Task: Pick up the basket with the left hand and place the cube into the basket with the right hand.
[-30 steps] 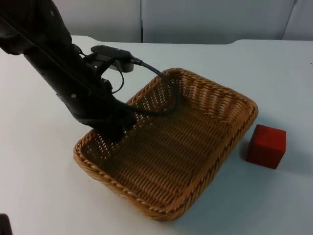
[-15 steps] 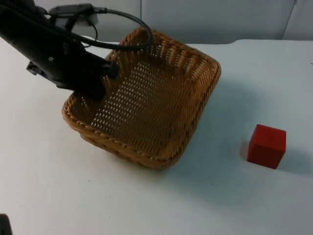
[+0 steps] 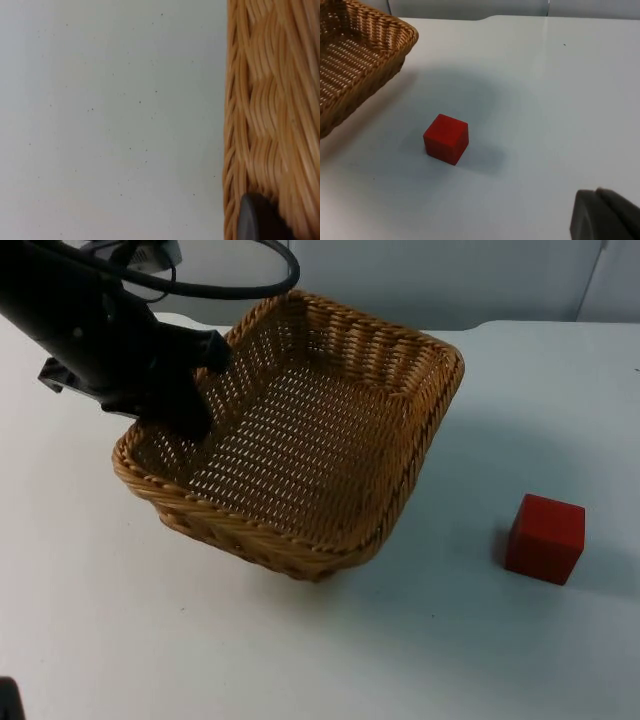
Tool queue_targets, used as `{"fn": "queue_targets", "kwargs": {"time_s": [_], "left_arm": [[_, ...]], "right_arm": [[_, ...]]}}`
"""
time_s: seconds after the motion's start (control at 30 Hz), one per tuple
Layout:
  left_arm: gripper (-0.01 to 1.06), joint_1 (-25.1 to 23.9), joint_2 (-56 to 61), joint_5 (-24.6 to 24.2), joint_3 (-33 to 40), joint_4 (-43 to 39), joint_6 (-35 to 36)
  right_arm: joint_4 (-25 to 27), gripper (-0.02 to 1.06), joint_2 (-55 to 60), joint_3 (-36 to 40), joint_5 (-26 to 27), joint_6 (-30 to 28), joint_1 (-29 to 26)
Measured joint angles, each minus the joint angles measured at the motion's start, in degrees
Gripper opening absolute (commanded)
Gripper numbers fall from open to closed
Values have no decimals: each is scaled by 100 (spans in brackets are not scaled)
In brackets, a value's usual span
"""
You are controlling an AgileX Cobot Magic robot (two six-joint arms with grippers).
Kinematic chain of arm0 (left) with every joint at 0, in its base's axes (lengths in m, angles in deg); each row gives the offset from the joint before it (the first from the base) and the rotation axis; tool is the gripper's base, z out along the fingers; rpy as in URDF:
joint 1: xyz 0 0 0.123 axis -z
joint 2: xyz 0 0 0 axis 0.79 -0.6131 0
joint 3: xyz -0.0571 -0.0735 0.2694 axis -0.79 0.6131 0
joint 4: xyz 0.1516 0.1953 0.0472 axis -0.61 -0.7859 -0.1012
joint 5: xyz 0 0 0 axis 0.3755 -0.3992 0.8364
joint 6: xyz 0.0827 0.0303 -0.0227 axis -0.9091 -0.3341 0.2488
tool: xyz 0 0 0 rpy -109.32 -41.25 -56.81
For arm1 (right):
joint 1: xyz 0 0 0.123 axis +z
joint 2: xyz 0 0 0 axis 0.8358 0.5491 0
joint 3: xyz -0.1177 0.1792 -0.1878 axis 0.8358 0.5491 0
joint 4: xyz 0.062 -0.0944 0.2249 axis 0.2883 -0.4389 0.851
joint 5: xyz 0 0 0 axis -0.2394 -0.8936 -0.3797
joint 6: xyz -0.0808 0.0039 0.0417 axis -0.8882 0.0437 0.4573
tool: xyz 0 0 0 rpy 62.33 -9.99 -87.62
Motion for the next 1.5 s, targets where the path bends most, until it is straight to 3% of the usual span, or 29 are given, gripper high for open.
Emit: {"fn": "queue_targets", "kwargs": {"time_s": [0.2,0.37,1.13,1.5], "left_arm": [[0,0,0,-14,0,0,0],[0,0,0,-363,0,0,11],[0,0,0,-360,0,21,11],[0,0,0,-209,0,21,0]], "right_arm": [[0,0,0,0,0,0,0],[0,0,0,0,0,0,0],[0,0,0,0,0,0,0],[-510,0,0,0,0,756,0]]}}
